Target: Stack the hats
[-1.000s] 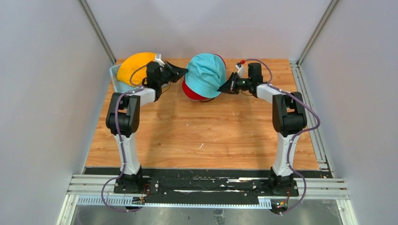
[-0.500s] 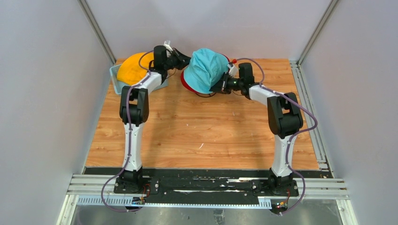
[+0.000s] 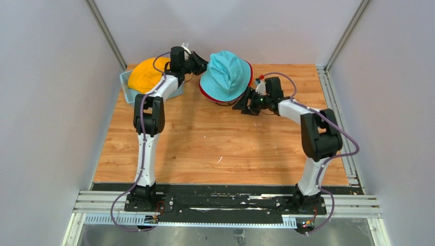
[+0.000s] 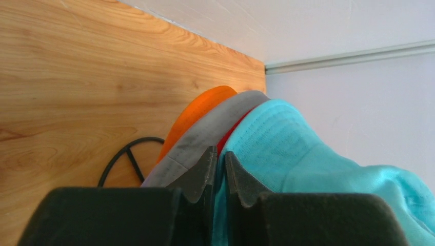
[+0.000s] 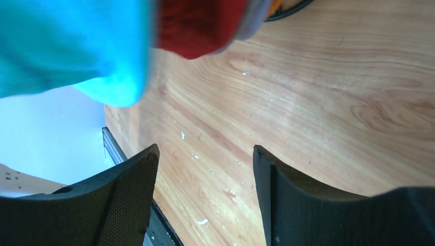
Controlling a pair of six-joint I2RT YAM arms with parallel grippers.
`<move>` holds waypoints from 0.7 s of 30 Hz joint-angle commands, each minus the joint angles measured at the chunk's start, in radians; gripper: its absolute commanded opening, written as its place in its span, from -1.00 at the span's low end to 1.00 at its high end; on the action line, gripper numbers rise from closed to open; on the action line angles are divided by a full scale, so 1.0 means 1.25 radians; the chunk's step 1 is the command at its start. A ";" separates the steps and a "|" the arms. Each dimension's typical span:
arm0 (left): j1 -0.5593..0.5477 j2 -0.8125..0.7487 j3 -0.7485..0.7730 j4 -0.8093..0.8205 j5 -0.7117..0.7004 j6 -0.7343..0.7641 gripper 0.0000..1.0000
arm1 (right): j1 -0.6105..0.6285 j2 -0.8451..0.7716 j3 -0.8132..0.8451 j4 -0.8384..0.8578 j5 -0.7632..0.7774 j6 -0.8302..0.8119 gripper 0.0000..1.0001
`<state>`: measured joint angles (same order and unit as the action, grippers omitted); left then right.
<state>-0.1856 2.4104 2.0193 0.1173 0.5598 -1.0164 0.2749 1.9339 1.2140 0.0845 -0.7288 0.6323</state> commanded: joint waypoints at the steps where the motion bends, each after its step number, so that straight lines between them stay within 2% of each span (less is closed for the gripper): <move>1: 0.010 0.027 0.028 -0.109 -0.034 0.056 -0.64 | -0.035 -0.144 0.006 -0.054 0.070 -0.062 0.34; 5: 0.038 -0.017 0.022 -0.145 -0.076 0.095 -0.44 | -0.068 -0.182 0.035 -0.062 0.099 -0.074 0.35; 9: 0.077 -0.084 -0.025 -0.172 -0.139 0.128 -0.41 | -0.086 -0.180 0.072 -0.028 0.106 -0.073 0.35; 13: 0.117 -0.182 -0.123 -0.161 -0.203 0.145 -0.33 | -0.097 -0.152 0.098 0.066 0.096 -0.046 0.33; 16: 0.130 -0.283 -0.242 -0.088 -0.197 0.109 -0.33 | -0.109 -0.110 0.132 0.127 0.080 -0.006 0.29; 21: 0.118 -0.448 -0.526 0.160 -0.166 -0.021 -0.33 | -0.140 -0.013 0.246 0.183 0.023 0.050 0.21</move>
<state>-0.0032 1.9869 1.5444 0.0528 0.3325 -0.9279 0.1482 1.8431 1.4048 0.2134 -0.6456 0.6319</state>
